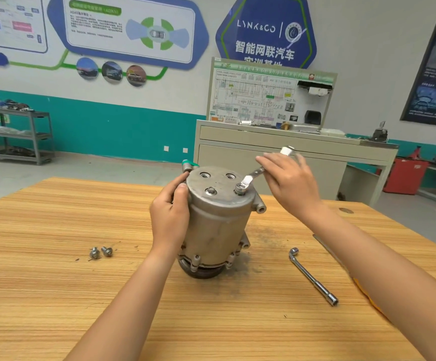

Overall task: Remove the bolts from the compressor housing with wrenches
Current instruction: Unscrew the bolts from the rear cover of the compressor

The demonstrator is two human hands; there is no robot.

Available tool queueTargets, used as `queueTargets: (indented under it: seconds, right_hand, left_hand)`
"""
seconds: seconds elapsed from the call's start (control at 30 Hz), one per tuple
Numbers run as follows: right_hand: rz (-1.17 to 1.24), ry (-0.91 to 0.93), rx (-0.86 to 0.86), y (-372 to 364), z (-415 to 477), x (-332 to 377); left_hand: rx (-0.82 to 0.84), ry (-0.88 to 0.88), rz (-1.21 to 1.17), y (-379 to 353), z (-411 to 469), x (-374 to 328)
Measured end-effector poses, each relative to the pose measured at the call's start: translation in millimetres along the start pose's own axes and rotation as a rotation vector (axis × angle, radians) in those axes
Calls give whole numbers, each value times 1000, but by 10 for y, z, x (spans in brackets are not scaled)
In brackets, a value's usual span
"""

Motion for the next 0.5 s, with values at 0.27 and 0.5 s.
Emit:
queueTargets:
  seconds: [0.27, 0.5]
  right_hand:
    - [87, 240, 32, -121, 495, 327]
    - [457, -358, -16, 509, 235, 183]
  left_hand:
    - [25, 32, 3, -23, 123, 68]
    - [-16, -26, 1, 6, 37, 61]
Point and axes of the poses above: each hand's wrist, its own z-axis towards the middle knuckle, its own y-axis out of the back of the hand, x = y × z, the point moved 2 cm from there along z, towards the middle knuckle, and after that the axes turned 13 degrees about -y, right-handed, at the moved point
